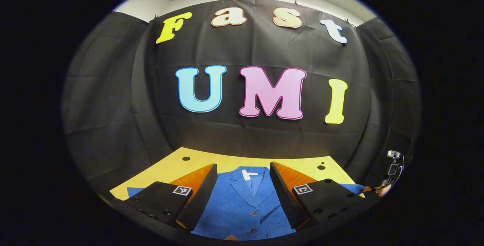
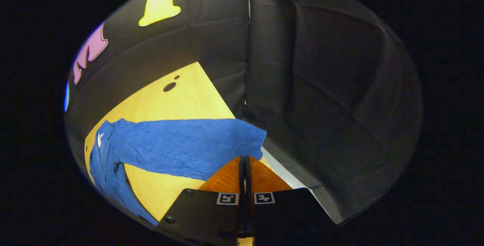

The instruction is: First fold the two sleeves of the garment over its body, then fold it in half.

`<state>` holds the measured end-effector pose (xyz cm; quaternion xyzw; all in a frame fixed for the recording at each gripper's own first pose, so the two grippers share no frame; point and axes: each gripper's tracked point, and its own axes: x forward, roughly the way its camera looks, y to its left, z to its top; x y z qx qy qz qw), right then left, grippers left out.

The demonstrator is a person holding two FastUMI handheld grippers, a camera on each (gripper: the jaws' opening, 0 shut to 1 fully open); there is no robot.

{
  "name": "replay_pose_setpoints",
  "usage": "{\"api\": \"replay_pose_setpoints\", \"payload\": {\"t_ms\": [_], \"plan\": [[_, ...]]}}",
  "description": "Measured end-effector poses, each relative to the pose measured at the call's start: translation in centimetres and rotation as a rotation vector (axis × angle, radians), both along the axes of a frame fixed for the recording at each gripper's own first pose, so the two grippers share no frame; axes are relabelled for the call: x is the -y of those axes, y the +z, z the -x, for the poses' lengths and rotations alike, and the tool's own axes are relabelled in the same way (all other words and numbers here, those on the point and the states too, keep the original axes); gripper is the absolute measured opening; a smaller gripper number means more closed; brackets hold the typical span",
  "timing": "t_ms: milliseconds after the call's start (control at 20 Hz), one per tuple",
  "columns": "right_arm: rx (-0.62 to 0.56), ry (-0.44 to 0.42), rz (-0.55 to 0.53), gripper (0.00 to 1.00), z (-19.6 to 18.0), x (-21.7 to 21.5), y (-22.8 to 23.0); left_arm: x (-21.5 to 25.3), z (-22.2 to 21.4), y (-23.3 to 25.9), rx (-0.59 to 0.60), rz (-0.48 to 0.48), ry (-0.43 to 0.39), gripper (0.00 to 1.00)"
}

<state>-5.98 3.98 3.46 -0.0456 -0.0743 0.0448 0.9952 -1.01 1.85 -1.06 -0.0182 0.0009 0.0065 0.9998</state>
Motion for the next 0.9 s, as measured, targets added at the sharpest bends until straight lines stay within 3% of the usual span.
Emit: {"api": "replay_pose_setpoints", "payload": {"t_ms": [250,400,650,900], "plan": [[0.165,0.058,0.089,0.00,10.0,-6.7,1.9,-3.9,0.1,0.5,0.032,0.052,-0.067,0.80],[0.237,0.112,0.135,0.01,15.7,-13.6,2.8,-8.1,0.1,0.7,0.045,0.060,-0.091,0.80],[0.279,0.219,0.209,0.00,21.6,-25.9,2.5,-15.2,-0.2,0.0,0.052,0.104,-0.074,0.80],[0.327,0.349,0.326,0.00,25.3,-39.6,0.2,-22.0,-0.1,-1.9,0.030,0.122,0.001,0.80]]}}
